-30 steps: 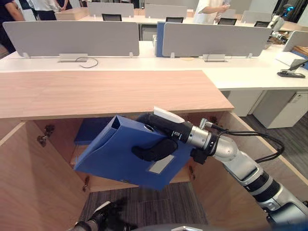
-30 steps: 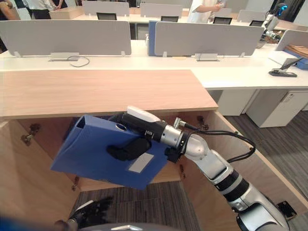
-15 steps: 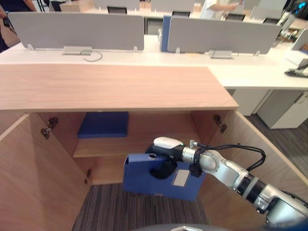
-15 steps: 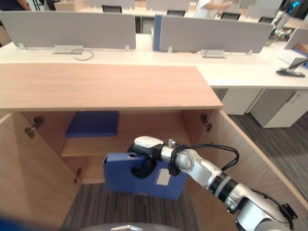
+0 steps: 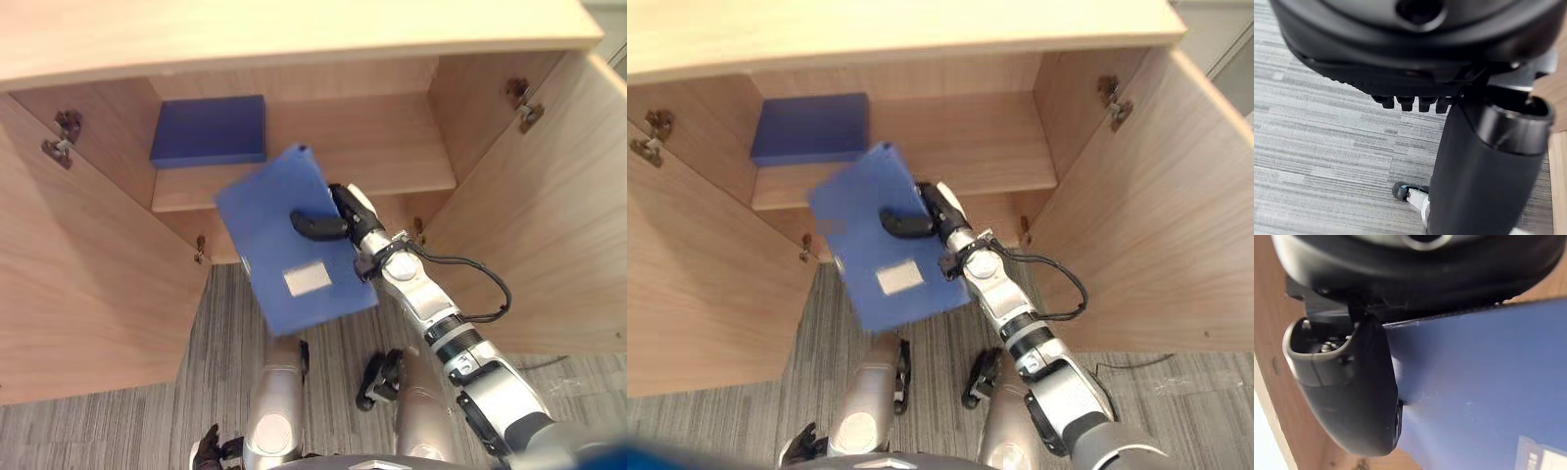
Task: Walk over to the cabinet, pick up the folder, carry it to the office cabinet, place the folder inside the office cabinet, then close the office cabinet door
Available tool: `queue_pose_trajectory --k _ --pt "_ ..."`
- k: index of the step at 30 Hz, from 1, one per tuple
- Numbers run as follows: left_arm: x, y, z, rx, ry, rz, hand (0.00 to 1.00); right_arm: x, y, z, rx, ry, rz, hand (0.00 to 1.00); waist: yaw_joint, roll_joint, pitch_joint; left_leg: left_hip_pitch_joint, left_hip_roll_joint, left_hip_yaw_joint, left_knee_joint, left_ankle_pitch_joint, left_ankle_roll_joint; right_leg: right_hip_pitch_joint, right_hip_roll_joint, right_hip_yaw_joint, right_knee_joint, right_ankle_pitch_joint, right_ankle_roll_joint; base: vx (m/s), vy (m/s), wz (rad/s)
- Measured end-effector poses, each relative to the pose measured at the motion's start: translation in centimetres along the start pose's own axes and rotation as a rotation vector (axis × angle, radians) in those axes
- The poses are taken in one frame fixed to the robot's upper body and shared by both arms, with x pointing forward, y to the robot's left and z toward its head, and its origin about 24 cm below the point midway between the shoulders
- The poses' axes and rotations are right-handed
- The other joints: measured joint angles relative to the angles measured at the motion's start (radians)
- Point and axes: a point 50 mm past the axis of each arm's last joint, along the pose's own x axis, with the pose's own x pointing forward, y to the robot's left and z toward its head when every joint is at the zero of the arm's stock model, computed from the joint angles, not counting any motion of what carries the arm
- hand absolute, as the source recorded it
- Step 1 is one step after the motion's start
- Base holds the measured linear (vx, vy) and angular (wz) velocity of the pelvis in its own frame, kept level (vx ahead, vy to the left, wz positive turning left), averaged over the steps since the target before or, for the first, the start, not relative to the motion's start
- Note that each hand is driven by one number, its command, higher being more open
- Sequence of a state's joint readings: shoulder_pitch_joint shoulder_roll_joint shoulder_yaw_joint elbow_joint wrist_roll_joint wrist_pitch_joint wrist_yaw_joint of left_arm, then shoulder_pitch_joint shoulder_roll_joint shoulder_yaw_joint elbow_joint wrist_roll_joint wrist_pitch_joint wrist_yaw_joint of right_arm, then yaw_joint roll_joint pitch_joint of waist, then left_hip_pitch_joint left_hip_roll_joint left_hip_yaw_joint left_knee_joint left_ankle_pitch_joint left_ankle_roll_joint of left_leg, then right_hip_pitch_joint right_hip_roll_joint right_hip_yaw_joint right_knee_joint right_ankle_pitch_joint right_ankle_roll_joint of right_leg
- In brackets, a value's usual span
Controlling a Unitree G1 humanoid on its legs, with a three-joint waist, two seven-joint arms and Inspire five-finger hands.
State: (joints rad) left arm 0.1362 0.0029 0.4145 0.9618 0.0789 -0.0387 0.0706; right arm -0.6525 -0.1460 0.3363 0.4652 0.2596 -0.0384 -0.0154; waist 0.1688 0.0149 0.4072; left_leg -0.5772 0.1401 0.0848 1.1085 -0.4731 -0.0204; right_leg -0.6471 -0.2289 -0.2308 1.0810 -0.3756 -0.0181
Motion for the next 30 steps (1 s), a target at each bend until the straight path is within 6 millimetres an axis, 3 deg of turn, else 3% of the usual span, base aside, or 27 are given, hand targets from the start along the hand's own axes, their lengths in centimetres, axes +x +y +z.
queue_pose_trajectory --k 3,7,9,14,23,30 --pt "0.1 -0.1 1.3 -0.036 -0.043 0.004 1.00 0.6 -1.6 1.3 0.325 -0.046 -0.124 0.00 0.004 -0.003 0.010 -0.070 -0.001 -0.014 0.086 -0.027 0.003 -0.061 -0.024 -0.005 0.080 -0.026 0.000 -0.08 0.069 0.07" --pt "0.1 -0.1 1.3 -0.052 -0.041 0.006 1.00 0.7 -3.8 2.2 0.637 -0.096 -0.226 0.00 0.013 -0.005 0.010 -0.100 0.000 -0.020 0.105 -0.033 0.008 -0.079 -0.060 -0.034 0.093 -0.030 -0.005 0.00 0.099 0.01" --pt "0.2 -0.3 1.6 -0.066 -0.041 0.000 1.00 1.7 -6.1 3.9 0.862 -0.160 -0.308 0.00 0.015 -0.004 0.010 -0.135 -0.011 -0.040 0.128 -0.033 0.007 -0.088 -0.102 -0.075 0.113 -0.032 -0.007 0.03 0.104 0.24" --pt "0.3 -0.7 2.5 -0.073 -0.062 -0.014 1.00 2.4 -10.6 7.1 1.167 -0.334 -0.484 0.00 0.049 0.000 0.007 -0.205 -0.050 -0.083 0.168 -0.033 0.006 -0.121 -0.150 -0.111 0.163 -0.061 -0.014 0.04 0.019 0.35" --pt "0.2 -2.0 3.1 -0.080 -0.076 -0.040 1.00 1.9 -16.3 11.3 1.489 -0.476 -0.688 0.00 0.109 0.053 -0.027 -0.323 -0.129 -0.155 0.229 -0.032 0.003 -0.165 -0.237 -0.173 0.242 -0.112 -0.014 0.03 -0.001 0.34" --pt "0.2 -2.2 3.5 -0.093 -0.085 -0.048 1.00 0.9 -19.3 14.4 1.501 -0.505 -0.782 0.00 0.147 0.066 -0.037 -0.442 -0.178 -0.182 0.299 -0.031 -0.003 -0.257 -0.302 -0.182 0.340 -0.158 -0.024 0.01 -0.017 0.25"
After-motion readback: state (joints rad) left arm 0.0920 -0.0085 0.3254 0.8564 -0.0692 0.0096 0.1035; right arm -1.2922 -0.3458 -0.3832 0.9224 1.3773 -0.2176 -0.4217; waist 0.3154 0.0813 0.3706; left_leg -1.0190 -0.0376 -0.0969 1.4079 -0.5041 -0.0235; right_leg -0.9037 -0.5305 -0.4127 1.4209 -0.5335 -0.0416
